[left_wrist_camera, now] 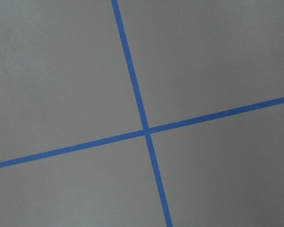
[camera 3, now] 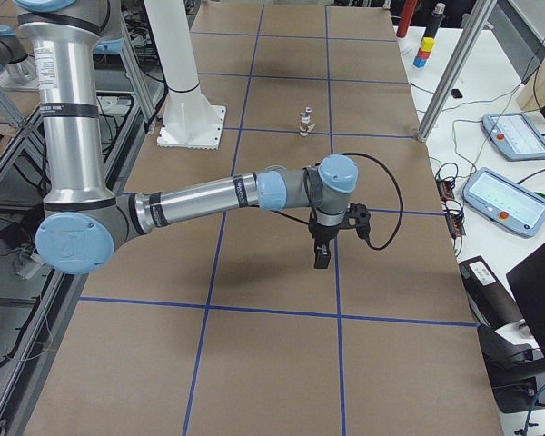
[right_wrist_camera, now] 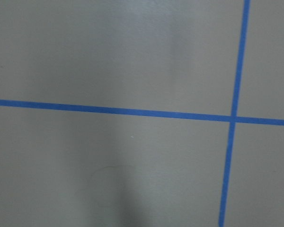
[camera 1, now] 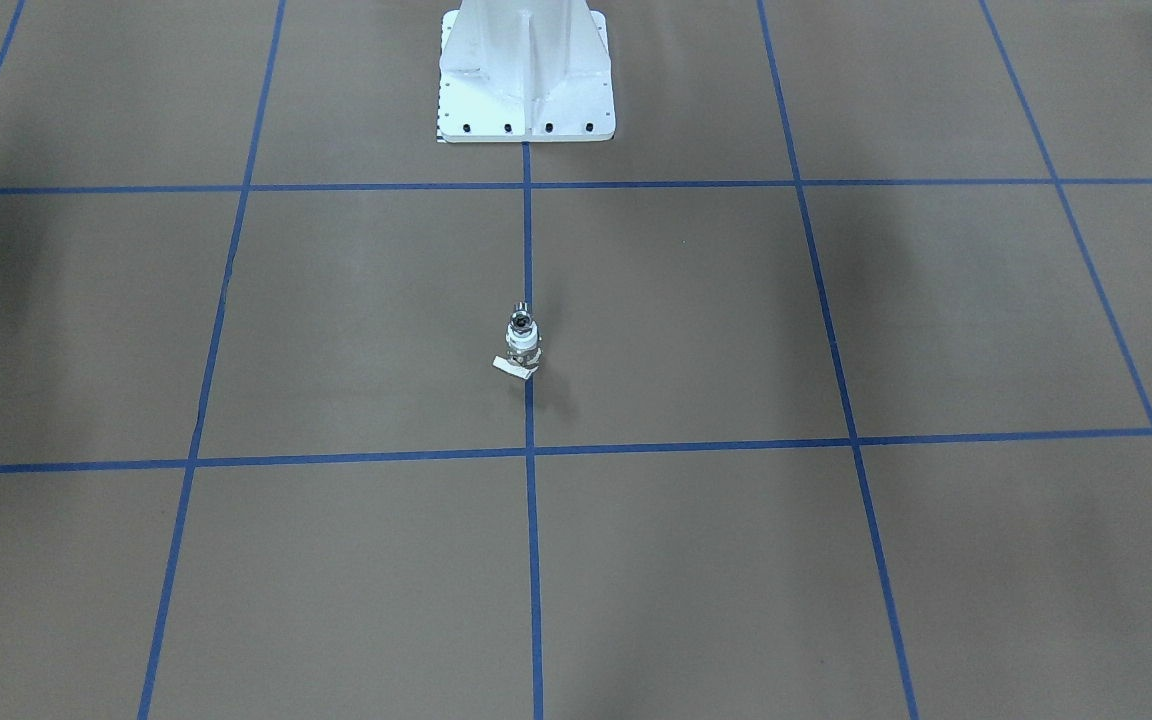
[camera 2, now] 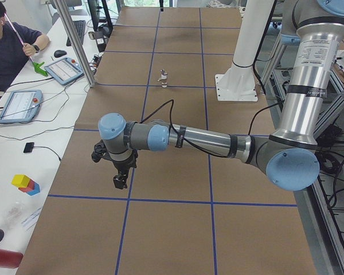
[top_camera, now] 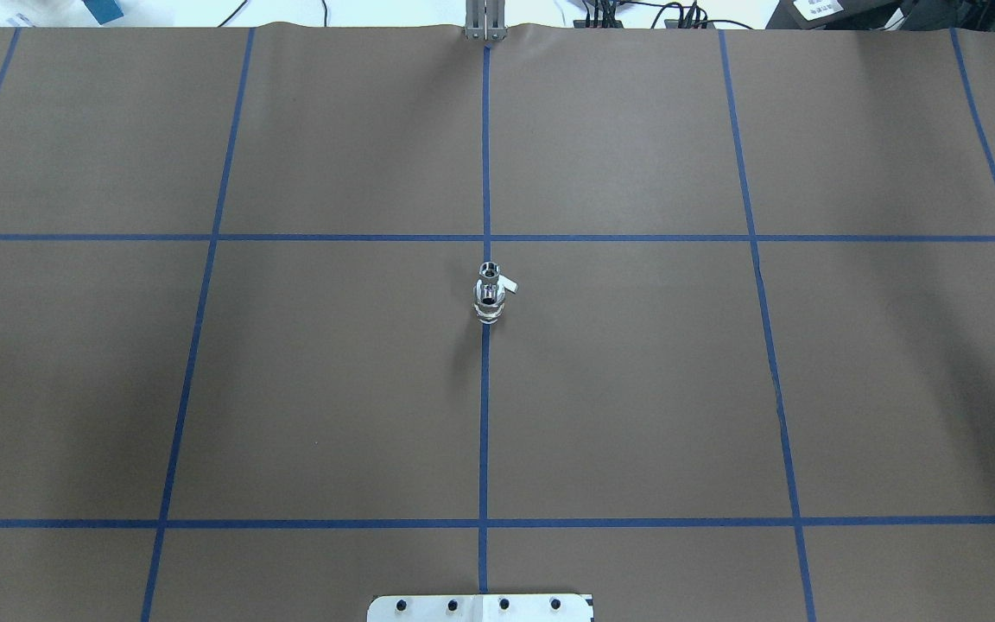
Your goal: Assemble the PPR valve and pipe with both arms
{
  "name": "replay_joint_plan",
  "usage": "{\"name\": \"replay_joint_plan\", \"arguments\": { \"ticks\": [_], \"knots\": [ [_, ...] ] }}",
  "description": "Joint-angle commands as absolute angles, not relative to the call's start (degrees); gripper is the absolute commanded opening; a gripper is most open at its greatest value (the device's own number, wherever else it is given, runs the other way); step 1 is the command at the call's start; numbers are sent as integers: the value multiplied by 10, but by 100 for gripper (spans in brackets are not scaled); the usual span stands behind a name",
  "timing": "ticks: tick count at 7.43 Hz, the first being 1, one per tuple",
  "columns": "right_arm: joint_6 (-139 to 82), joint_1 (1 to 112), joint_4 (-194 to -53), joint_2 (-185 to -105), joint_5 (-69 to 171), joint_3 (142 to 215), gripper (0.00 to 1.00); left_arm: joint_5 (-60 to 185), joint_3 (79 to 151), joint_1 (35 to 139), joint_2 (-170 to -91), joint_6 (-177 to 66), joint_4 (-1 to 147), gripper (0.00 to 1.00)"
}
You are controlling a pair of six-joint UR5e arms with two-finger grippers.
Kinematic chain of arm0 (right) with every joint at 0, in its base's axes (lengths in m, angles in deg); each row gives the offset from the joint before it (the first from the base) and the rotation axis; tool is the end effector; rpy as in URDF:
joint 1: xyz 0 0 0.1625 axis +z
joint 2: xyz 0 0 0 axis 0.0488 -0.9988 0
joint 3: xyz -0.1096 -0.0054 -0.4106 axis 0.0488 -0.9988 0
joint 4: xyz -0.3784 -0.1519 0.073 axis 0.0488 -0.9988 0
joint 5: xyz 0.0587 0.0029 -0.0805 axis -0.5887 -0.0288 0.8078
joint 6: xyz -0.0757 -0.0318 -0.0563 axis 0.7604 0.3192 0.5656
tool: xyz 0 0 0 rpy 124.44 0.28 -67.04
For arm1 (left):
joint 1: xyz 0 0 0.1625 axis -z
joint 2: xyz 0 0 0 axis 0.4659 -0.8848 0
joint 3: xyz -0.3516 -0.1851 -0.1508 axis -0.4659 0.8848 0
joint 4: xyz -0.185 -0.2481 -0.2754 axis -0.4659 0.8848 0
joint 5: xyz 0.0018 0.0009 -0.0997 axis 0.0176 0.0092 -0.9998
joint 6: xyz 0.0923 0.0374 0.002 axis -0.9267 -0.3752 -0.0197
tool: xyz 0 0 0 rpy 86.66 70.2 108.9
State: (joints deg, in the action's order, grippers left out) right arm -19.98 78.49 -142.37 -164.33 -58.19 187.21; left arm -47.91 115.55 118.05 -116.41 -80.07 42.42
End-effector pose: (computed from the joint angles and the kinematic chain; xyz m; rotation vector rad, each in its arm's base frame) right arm -0.0091 -0.5006 0.5671 0.0031 -0.7376 -0.0536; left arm -0.0690 -0.5341 0.6033 0.1182 0.7295 0.1781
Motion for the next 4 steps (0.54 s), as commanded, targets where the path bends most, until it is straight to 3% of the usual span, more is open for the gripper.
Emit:
{"name": "replay_joint_plan", "arguments": {
  "ticks": [1,4],
  "knots": [
    [-200,799,-1402,-1666,-584,1870,100,-479,1160,1201,-1146,-801,432,100],
    [-196,862,-1404,-1699,-648,1864,100,-479,1161,1212,-1136,-801,433,100]
  ]
}}
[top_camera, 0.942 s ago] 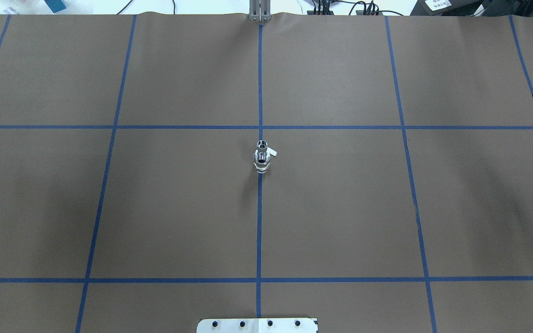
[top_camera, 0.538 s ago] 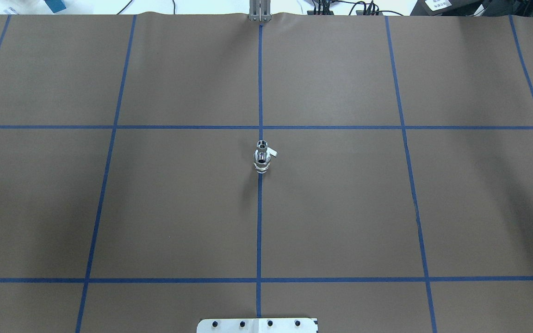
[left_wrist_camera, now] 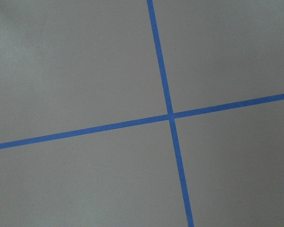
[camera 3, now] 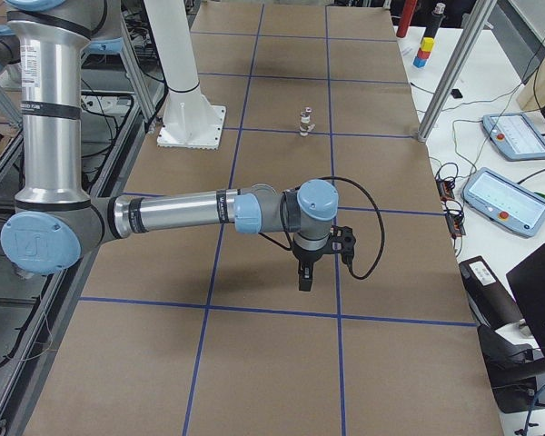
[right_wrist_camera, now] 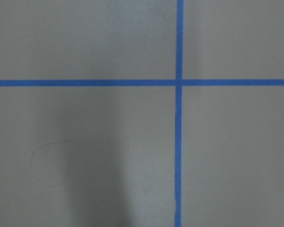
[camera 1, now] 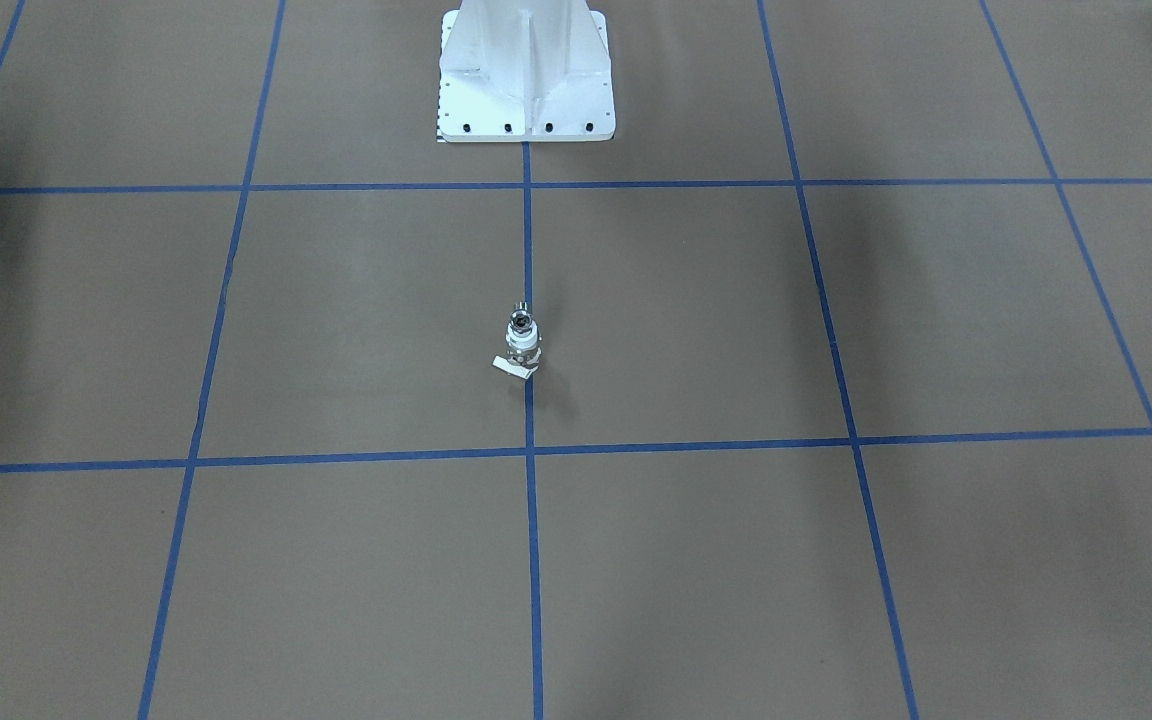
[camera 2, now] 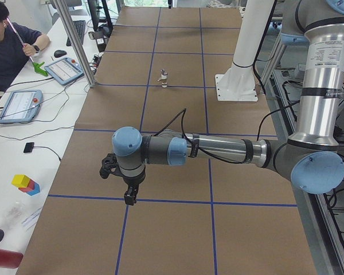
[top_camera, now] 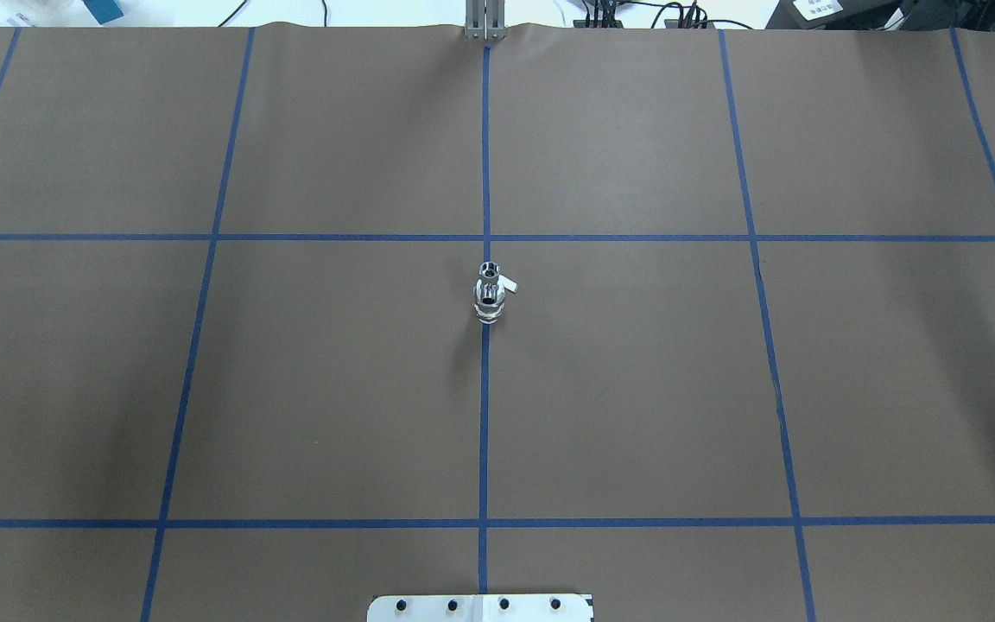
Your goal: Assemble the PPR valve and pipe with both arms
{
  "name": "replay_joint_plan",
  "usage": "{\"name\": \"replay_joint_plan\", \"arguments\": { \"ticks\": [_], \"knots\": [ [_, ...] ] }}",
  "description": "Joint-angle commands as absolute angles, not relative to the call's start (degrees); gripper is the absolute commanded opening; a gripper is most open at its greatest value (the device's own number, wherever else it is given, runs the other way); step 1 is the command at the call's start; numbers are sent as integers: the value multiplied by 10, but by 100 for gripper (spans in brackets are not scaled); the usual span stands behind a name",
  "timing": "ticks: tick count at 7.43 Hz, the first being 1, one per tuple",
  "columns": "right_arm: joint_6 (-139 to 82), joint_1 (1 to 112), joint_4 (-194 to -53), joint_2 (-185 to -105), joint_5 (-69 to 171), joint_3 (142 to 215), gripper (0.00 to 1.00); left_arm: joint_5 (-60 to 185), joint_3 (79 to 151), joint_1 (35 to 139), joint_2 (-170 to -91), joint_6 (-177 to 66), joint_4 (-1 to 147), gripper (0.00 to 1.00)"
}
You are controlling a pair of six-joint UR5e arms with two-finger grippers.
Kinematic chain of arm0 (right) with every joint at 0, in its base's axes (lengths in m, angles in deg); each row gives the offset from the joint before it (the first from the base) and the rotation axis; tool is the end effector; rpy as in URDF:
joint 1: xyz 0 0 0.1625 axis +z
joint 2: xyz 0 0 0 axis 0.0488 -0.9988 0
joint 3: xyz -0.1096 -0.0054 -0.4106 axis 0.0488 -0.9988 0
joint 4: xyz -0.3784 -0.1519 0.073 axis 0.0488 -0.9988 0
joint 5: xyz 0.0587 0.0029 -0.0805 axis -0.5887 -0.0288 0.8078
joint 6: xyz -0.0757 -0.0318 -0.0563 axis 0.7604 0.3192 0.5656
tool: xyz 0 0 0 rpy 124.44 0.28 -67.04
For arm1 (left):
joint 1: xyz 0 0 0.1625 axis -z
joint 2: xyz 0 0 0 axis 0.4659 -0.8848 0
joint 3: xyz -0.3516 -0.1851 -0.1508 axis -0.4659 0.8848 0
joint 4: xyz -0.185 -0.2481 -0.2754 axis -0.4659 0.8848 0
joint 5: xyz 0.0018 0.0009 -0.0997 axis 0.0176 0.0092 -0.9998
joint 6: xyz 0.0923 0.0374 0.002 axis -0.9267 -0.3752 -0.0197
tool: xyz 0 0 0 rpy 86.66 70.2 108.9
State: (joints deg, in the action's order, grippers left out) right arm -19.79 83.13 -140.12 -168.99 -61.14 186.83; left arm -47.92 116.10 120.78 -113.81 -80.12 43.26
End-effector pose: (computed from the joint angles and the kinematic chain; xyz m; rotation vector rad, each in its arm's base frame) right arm 0.0300 -0.4674 0.6018 -0.0179 -0.7837 0.0361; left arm -0.0934 -0.5110 0.6208 0.1158 0.7285 0.1257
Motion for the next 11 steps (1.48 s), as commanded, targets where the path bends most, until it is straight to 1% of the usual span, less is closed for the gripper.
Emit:
{"name": "replay_joint_plan", "arguments": {
  "ticks": [1,11],
  "knots": [
    [-188,869,-1399,-1708,-653,1861,100,-479,1162,1212,-1136,-800,433,100],
    [-188,875,-1403,-1708,-651,1865,100,-477,1162,1201,-1127,-797,434,100]
  ]
}}
